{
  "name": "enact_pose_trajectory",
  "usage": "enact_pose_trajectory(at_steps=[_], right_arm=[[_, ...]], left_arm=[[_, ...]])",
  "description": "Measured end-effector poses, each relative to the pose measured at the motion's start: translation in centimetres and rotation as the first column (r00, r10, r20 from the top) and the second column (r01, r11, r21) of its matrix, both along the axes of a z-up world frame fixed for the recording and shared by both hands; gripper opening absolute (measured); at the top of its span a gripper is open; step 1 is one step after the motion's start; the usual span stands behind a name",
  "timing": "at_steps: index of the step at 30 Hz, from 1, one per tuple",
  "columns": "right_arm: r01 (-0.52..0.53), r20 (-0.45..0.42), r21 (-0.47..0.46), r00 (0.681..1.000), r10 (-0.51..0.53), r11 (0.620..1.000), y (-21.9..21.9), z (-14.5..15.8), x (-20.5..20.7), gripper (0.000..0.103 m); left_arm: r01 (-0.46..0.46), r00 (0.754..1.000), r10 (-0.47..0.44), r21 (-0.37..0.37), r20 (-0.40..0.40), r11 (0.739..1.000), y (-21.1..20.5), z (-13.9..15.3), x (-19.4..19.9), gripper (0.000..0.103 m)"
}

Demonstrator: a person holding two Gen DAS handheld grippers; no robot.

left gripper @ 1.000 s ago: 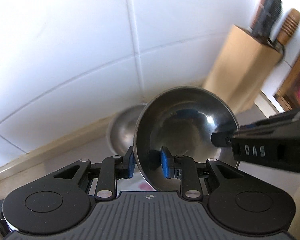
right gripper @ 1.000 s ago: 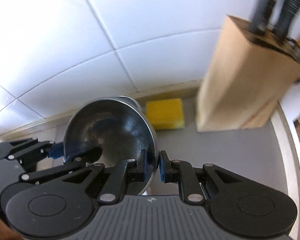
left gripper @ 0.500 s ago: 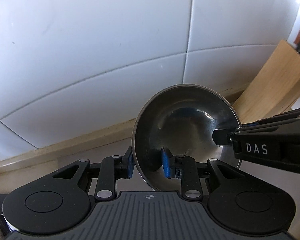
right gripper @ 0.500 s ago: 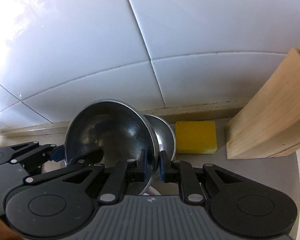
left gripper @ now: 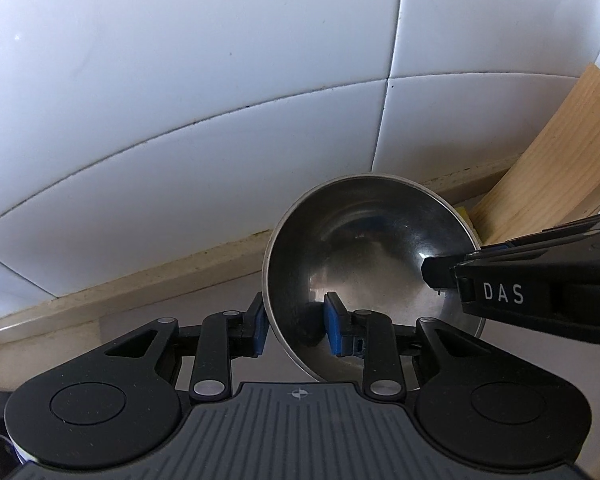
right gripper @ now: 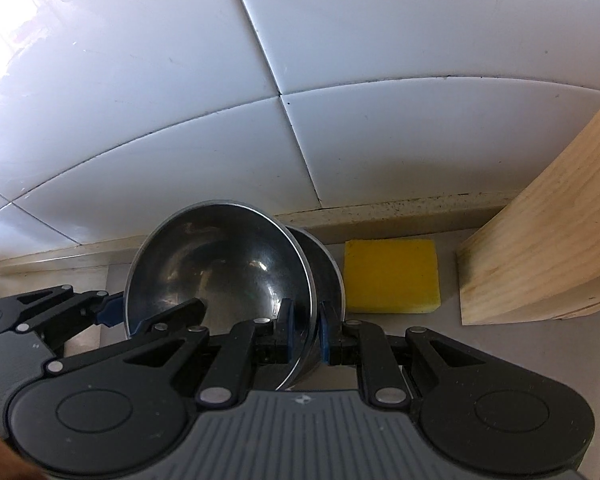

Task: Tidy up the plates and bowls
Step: 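Lift the bowl with both grippers and lower it onto the bowl stack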

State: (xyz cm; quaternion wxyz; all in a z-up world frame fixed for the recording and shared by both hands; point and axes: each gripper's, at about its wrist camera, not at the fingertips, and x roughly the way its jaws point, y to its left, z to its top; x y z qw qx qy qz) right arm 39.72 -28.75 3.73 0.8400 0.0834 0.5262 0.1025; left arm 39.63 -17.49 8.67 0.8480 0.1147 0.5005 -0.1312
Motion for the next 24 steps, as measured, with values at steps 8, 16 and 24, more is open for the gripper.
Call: enact_pose_trajectory(at_steps=[8, 16, 24], right_arm=[[-0.004, 0.022, -0.037, 1.000, 0.005, 0.999, 0.4, -0.4, 0.0, 0.000], [-0.018, 0.045, -0.064, 0.999, 0.021, 0.998, 0.9, -0.1, -0.2, 0.000], [-0.027, 0.063, -0.096, 0.997, 0.033, 0.995, 1.4, 1.2, -0.9, 0.000]], left_arm=[[0.004, 1.000, -0.004, 0.004, -0.007, 1.000, 0.5, 0.2, 0.5, 0.032], [0.011, 1.000, -0.011, 0.007, -0.002, 1.000, 0.4, 0.5, 0.1, 0.035], [0.012, 1.000, -0.012, 0.010, -0.002, 1.000, 0.2, 0.5, 0.0, 0.036]])
